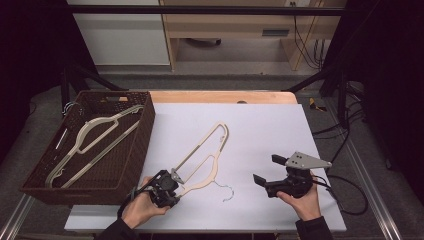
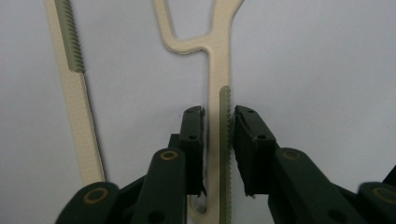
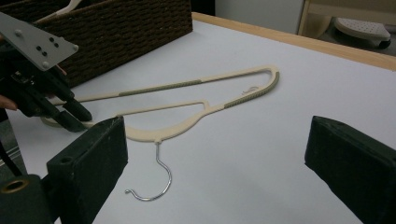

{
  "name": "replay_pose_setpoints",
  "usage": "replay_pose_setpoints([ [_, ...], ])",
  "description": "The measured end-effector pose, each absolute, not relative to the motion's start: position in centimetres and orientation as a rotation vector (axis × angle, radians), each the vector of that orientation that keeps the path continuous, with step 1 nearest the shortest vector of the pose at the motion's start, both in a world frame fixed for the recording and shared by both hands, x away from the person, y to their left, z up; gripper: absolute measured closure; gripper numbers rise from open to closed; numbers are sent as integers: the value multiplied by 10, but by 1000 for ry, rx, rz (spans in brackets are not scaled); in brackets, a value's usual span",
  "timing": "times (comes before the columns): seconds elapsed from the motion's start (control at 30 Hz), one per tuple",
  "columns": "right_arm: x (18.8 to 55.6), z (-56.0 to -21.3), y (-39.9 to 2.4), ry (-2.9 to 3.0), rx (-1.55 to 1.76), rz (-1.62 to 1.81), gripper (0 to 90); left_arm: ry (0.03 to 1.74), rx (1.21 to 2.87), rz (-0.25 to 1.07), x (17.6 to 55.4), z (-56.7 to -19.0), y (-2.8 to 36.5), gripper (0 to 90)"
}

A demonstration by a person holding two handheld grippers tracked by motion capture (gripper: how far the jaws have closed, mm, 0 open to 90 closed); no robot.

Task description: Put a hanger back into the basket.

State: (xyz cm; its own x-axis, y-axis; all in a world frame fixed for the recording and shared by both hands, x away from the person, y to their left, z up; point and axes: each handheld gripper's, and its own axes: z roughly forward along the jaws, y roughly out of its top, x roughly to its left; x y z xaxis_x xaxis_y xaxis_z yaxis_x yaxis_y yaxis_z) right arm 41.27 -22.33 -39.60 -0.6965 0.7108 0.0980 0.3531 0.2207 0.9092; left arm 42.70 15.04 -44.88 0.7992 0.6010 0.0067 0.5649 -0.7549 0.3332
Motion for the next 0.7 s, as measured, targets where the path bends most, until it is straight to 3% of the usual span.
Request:
replay_pose_setpoints([
  [0.07, 413, -396, -224, 2167, 982, 1458, 60, 872, 2688, 168, 427, -448, 150, 794],
  [0.7, 414, -400, -219, 2186, 980, 1452, 62, 848, 2576, 160, 422, -442, 164, 800],
])
